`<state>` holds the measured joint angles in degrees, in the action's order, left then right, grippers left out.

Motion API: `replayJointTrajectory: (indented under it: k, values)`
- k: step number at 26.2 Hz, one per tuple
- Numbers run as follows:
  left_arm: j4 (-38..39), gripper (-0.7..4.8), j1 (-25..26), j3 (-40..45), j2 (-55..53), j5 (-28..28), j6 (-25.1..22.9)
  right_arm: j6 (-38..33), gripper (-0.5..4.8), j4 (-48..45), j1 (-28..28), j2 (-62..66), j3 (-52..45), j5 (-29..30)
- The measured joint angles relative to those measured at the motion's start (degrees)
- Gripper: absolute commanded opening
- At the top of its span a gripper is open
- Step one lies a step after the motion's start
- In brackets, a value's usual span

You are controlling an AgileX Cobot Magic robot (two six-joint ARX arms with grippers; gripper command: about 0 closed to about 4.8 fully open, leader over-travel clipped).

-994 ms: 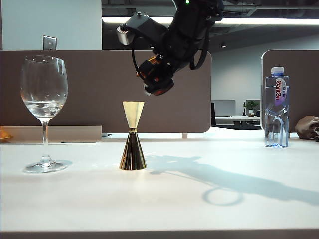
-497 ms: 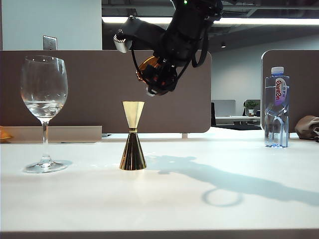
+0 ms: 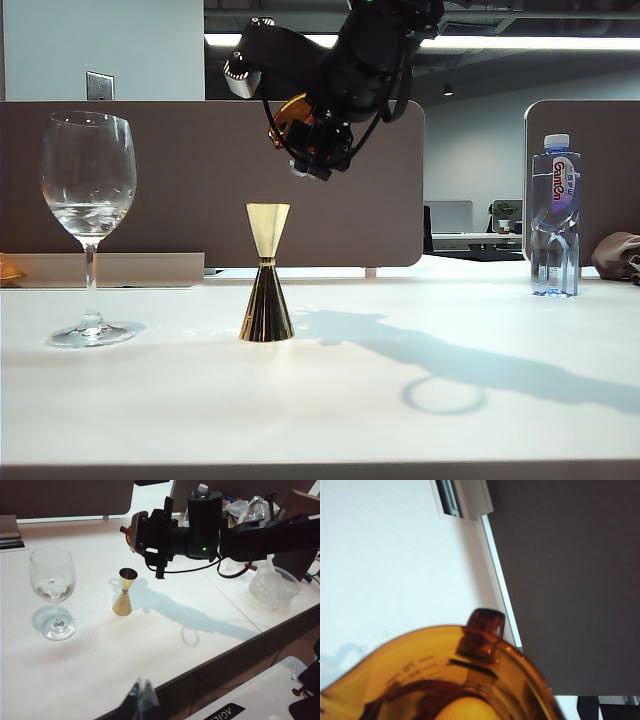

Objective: Pick up the small amber measuring cup and pour the water in it into the jigger, then pick up the jigger and pour the water in it into the wine glass.

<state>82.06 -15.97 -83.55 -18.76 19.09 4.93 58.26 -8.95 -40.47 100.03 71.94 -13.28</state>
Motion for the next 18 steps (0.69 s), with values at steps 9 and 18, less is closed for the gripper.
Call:
replayJointTrajectory:
  k: [9,18]
  values:
    - [0.0,-0.02,0.0,0.0,0.0,0.0,0.0,3.74,0.41,-1.6,-0.02,0.0,0.02,1.53]
    - [0.0,-0.02,0.0,0.0,0.0,0.0,0.0,9.05,0.41,-1.64,-0.04,0.0,0.02,2.82]
